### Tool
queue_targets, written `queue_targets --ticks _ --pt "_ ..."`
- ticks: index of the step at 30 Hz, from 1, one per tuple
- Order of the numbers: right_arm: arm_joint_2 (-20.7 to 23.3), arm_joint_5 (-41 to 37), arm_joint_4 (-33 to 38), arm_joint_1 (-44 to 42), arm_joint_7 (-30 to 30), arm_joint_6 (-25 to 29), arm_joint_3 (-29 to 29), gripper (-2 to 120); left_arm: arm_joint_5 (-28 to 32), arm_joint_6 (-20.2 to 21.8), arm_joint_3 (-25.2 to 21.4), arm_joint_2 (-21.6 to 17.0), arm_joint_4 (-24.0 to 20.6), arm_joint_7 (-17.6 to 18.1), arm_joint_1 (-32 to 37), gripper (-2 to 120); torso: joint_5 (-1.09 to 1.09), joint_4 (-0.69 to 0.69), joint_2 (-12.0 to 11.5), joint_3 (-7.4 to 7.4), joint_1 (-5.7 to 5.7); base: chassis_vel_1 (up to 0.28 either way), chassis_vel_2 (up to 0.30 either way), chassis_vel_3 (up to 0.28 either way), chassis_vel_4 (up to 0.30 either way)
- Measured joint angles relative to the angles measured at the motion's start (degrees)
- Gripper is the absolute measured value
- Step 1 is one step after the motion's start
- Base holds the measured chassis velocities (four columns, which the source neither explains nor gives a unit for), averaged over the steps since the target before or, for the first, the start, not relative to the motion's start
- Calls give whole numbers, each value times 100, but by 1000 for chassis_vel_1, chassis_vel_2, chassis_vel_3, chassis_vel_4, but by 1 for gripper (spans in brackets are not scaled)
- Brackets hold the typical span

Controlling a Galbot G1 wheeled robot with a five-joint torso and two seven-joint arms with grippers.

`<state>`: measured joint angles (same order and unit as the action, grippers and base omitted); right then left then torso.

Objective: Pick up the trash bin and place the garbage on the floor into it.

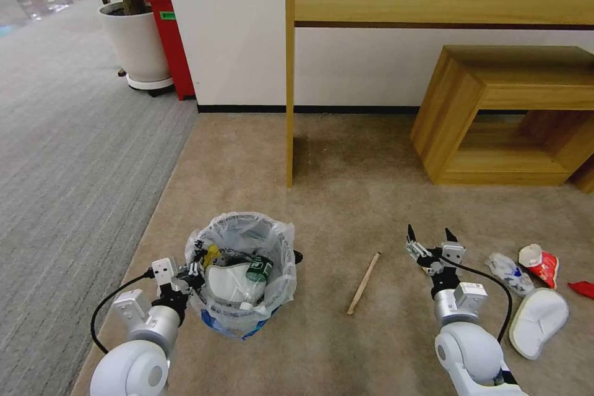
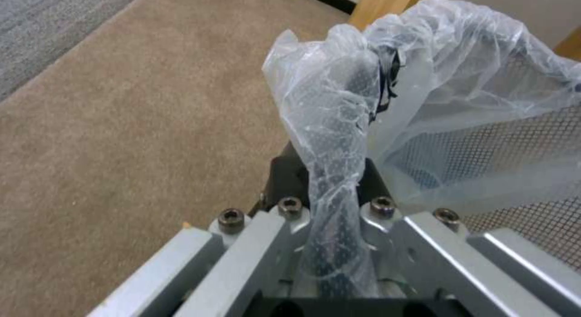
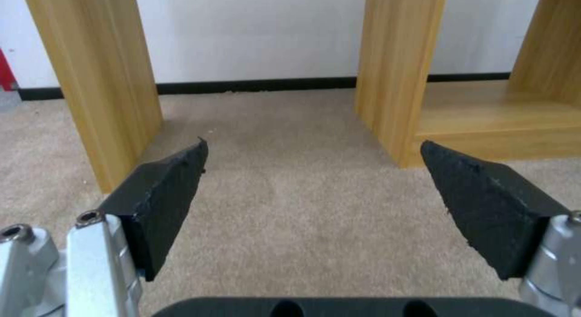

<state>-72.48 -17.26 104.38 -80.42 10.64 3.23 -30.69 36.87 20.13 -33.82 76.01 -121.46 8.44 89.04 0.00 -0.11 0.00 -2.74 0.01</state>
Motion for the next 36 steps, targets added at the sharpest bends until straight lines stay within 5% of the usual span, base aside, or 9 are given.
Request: queue_targets --ticks 17,36 --pt "36 -172 21 -40 -29 119 11 96 -15 0 4 0 -4 3 5 3 0 0 0 -1 0 -60 56 57 -55" --pt "161 -925 272 -215 227 -647 332 100 -13 -3 17 -20 172 5 -76 3 0 0 0 0 0 0 0 0 0"
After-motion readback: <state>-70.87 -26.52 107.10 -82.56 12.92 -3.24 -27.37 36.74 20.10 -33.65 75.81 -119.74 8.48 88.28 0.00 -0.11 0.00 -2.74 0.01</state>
